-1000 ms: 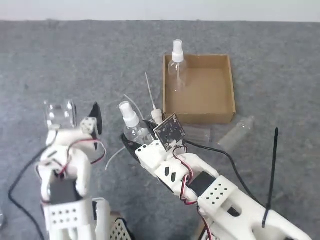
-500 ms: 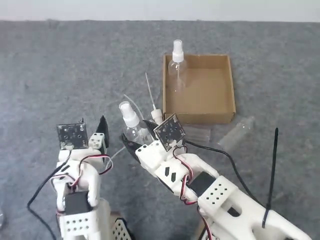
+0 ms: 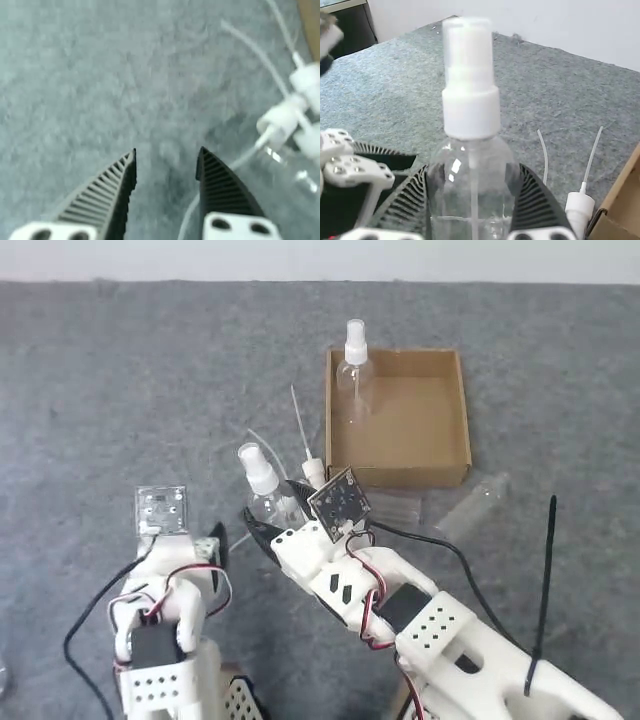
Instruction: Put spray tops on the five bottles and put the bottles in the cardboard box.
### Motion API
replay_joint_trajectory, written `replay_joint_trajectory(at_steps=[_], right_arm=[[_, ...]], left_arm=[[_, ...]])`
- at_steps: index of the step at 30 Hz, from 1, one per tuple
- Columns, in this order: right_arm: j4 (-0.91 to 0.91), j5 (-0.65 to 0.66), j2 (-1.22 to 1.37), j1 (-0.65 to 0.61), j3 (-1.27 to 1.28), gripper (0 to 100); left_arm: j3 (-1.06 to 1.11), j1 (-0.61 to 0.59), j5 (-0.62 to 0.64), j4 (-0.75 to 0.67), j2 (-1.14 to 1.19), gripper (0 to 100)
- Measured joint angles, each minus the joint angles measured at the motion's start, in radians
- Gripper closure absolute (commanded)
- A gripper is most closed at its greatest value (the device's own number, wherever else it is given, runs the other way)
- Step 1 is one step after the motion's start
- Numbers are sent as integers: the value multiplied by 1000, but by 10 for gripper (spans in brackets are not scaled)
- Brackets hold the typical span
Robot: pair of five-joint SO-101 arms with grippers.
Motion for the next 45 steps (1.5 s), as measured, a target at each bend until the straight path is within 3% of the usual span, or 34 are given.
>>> replay_joint_trajectory(at_steps=[3, 7, 45], right_arm=[[0, 0, 0, 0, 0, 992], [0, 0, 0, 0, 0, 992], [0, 0, -2, 0, 15, 992]], left_arm=[[0, 0, 0, 100, 0, 821], [-2, 0, 0, 124, 0, 821], [-2, 0, 0, 129, 0, 821]])
